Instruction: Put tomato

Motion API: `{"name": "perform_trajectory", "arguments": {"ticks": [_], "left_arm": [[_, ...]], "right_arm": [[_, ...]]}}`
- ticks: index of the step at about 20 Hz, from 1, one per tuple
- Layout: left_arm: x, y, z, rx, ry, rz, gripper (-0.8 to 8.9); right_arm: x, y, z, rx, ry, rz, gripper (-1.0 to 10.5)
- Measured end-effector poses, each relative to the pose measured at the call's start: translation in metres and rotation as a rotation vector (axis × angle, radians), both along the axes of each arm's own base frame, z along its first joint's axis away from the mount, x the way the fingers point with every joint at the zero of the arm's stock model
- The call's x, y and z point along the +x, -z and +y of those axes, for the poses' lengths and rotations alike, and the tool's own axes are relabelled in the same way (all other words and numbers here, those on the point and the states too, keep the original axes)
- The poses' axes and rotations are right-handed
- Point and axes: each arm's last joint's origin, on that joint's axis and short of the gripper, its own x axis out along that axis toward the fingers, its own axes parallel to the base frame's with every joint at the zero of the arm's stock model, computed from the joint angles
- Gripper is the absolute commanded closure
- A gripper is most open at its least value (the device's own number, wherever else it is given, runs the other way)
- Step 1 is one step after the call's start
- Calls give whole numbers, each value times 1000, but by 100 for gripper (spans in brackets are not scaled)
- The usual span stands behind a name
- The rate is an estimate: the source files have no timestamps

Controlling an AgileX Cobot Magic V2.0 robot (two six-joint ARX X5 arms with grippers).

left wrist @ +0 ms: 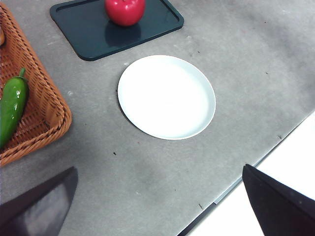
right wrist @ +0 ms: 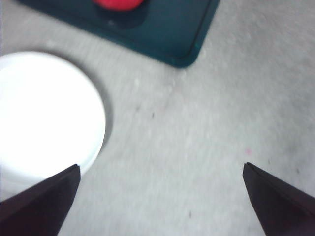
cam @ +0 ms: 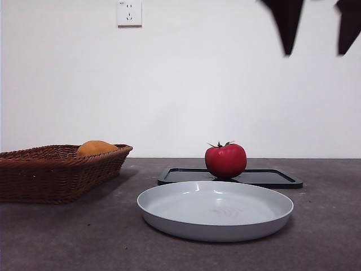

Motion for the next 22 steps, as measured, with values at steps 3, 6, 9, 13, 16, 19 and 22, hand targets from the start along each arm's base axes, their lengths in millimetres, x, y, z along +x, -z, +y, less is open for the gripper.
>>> {"name": "perform_trajectory", "arguments": {"ticks": [3,6,9,13,16,19,22], "left_arm": [[0,0,0,0,0,0,138],[0,0,0,0,0,0,138],[0,0,0,-1,0,-1,138],[0,0,0,-2,0,-2,138],[0,0,0,-3,0,-2,138],[0,0,0,-3,0,-2,138],[0,0,0,-3,0,-2,272]], "right_arm": [[-46,-11,-19,32,-7,-65,335],[-91,-20,-39,72,-7,-155,335],[-137,-22,-59,116,-8,-256,335],[-189,-2,-82,198,-10,-357,335],[-213,12,-92,317,0,-501,336],[-216,35,-92,312,14,-449,336],[-214,37,-91,323,9,-443,377]]}}
